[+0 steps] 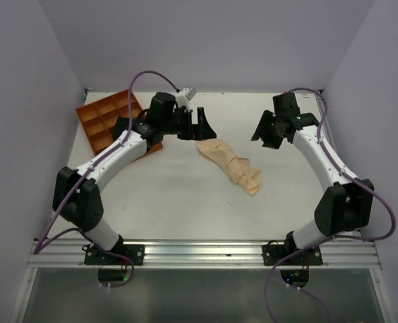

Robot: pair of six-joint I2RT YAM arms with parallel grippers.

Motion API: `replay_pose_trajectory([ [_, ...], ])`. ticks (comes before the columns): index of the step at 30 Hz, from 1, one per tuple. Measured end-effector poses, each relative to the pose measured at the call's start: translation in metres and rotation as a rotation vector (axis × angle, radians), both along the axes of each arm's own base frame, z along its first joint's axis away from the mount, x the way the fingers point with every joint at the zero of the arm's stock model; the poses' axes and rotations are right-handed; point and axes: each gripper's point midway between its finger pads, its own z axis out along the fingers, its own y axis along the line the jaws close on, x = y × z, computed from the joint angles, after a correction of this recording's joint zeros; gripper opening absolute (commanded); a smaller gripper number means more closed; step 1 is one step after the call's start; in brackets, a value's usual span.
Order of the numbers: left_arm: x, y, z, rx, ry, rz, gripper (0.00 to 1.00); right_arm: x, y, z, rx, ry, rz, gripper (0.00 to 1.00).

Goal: Roll the underwear
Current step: Flatten the underwear

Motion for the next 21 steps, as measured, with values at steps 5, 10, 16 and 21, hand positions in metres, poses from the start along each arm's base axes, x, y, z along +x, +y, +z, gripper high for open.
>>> replay_pose_trajectory([
  [5,0.019,-0.015,-0.074,0.059,0.143,0.007,0.86,0.025,0.004,-0.047,0.046,0.086,0.021,0.49],
  [10,0.026,-0.029,-0.137,0.118,0.271,0.004,0.84,0.031,0.012,-0.099,0.044,0.197,0.075,0.45],
  [16,0.019,-0.042,-0.171,0.148,0.346,-0.001,0.85,0.03,0.013,-0.124,0.039,0.251,0.112,0.52],
  [21,0.02,-0.054,-0.185,0.143,0.366,0.008,0.86,0.032,0.007,-0.127,0.044,0.247,0.123,0.52],
])
